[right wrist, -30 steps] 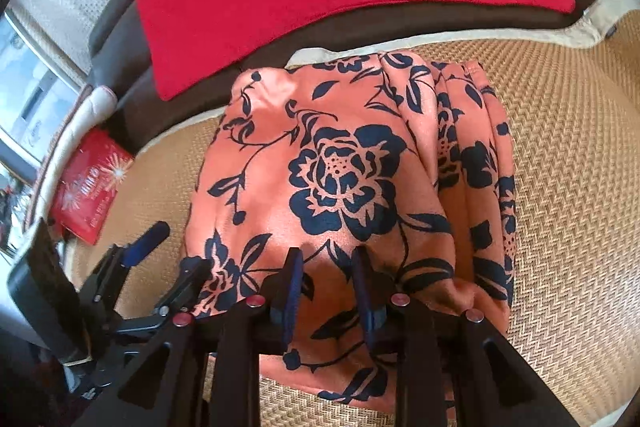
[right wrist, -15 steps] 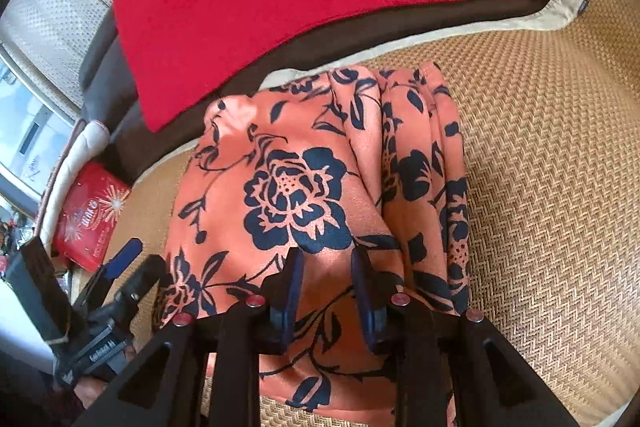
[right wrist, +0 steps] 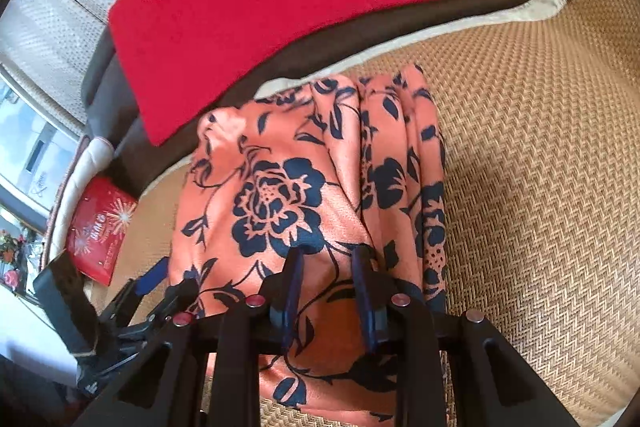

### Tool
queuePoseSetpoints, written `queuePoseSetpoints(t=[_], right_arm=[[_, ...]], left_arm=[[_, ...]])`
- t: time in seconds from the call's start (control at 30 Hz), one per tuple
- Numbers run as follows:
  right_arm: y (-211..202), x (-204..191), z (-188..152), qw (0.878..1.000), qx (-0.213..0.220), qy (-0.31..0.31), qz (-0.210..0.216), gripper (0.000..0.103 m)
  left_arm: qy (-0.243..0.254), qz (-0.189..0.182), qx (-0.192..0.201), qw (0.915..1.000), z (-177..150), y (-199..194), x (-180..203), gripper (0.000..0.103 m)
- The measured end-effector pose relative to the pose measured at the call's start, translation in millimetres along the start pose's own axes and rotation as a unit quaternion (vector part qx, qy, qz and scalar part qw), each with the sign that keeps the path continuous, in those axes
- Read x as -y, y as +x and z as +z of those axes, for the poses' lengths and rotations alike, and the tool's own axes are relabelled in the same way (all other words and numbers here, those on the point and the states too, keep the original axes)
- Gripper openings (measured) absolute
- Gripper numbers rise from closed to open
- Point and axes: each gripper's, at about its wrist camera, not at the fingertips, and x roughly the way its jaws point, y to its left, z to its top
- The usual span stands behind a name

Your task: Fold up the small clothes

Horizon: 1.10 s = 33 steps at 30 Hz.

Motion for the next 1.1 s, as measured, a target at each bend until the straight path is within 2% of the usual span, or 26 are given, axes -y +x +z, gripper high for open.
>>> queuePoseSetpoints(t=[0.07,0.17,0.27,0.3,0.37,0.4,0.57,0.77,0.83,0.97,1.1], right_arm=[[-5,3,1,1.0,0.005,0.011,0.01,0.03],[-23,1,1,0.999,0.044,-0.007,0.02,0.03],[-32,4,5,0.997,0.076,0.01,0.017,0.031],[-27,7,7,0.997,0.067,0.021,0.014,0.03],[-8,18,9,0.999,0.017,0.041,0.0,0.03],[-2,23,9,0.999,0.007,0.046,-0.004,0.029],[-12,19,16,0.999,0.022,0.038,-0.006,0.03],[-33,24,17,0.997,0.058,0.048,0.026,0.031],[-33,22,18,0.997,0.055,0.045,0.029,0.031],[-12,21,14,0.999,0.012,0.048,-0.005,0.031],[-23,17,13,0.999,0.028,0.037,-0.004,0.031]], left_arm=[[-0.004,0.007,0.015,0.9998,3,-5,-2,0.092],[0.006,0.01,0.045,0.9989,7,-14,4,0.092],[0.024,0.029,0.044,0.9983,6,-12,13,0.092],[0.033,0.038,0.031,0.9983,5,-5,16,0.092],[0.043,0.042,0.007,0.9982,3,9,20,0.093],[0.042,0.042,0.006,0.9982,4,10,21,0.093],[0.054,0.05,0.01,0.9973,9,12,27,0.093],[0.051,0.048,0.009,0.9975,14,16,28,0.093],[0.051,0.05,0.009,0.9974,10,13,27,0.093],[0.049,0.051,0.009,0.9975,9,12,26,0.093],[0.034,0.033,0.01,0.9988,12,7,20,0.093]])
